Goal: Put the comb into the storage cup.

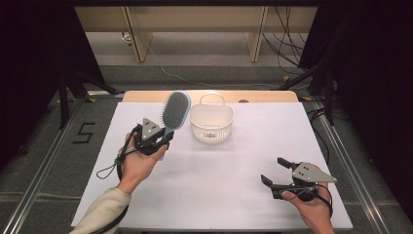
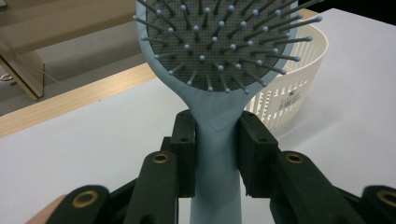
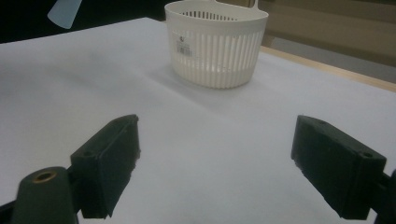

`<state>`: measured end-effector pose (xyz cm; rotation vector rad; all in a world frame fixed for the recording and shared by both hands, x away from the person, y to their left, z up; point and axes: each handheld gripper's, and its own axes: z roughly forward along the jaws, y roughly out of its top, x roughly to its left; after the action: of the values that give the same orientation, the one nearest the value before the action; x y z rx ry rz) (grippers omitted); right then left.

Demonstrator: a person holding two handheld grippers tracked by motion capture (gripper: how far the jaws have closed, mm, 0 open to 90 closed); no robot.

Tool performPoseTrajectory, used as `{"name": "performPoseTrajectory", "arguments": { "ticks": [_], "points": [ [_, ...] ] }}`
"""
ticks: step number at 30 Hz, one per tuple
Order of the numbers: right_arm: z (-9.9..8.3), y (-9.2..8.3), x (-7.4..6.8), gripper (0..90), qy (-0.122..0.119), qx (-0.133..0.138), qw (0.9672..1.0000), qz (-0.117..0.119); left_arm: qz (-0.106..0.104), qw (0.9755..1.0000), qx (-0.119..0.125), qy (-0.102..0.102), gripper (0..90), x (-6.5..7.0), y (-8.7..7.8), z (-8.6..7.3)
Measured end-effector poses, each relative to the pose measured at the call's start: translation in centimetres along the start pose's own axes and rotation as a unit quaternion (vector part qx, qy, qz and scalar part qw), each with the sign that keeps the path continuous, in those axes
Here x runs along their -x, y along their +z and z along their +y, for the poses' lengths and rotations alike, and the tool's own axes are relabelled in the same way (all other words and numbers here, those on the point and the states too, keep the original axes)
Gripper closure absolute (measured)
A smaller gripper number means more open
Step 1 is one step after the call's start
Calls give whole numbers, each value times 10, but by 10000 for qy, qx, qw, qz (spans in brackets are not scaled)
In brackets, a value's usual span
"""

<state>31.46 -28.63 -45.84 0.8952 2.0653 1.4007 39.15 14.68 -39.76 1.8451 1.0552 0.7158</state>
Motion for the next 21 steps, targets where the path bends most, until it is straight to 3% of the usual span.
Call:
{"name": "performPoseTrajectory", "arguments": {
  "ticks": [21],
  "points": [
    [0,0,0,161,-4,13,10000,14,4,10000,89,-39,701,0,1,5]
  ]
}}
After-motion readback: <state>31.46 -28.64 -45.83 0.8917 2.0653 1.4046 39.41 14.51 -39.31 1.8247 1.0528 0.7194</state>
